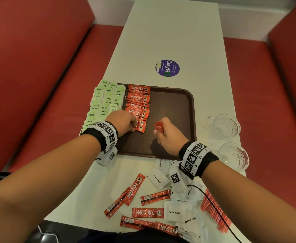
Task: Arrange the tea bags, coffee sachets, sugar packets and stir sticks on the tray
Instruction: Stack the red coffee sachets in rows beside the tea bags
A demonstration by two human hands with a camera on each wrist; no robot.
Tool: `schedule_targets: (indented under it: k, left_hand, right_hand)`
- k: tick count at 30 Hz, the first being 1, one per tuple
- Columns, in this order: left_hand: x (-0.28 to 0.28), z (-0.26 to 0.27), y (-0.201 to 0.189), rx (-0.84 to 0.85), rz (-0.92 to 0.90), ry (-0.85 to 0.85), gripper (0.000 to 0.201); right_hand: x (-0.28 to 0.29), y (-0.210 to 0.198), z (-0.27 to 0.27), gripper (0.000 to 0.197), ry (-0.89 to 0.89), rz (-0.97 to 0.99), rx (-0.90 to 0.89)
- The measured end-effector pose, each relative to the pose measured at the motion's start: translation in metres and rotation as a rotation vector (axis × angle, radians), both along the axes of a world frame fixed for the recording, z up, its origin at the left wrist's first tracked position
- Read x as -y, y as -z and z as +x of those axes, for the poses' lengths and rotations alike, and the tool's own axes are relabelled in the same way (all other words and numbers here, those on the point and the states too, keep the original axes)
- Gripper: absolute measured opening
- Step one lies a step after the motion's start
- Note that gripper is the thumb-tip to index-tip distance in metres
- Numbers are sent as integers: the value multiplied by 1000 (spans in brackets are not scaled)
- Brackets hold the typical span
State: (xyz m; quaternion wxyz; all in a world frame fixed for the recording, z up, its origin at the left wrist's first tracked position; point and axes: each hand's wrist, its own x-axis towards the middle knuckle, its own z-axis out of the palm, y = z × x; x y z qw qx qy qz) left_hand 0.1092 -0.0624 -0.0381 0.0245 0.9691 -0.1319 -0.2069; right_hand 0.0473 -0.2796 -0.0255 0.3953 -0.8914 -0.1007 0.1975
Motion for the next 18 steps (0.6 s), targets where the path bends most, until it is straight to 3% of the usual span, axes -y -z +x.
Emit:
schedule_targets:
  k: [6,9,11,14,18]
  left_hand:
    - [3,3,-2,59,-51,17,17]
    - [5,-2,-5,136,-217,20,27]
    - [11,-8,-12,129,-390,43,31]
    - [23,-19,-24,67,-559,105,22]
    - [25,-25,-27,126,-547,156,11]
  right_hand:
    - [1,2,5,18,82,112,-32]
    - [1,2,8,28,106,95,-43]
    - [1,3,8,19,82,84,-52]
    - [1,4,6,10,61,219,-148]
    - [-5,-1,4,18,34,346,-252]
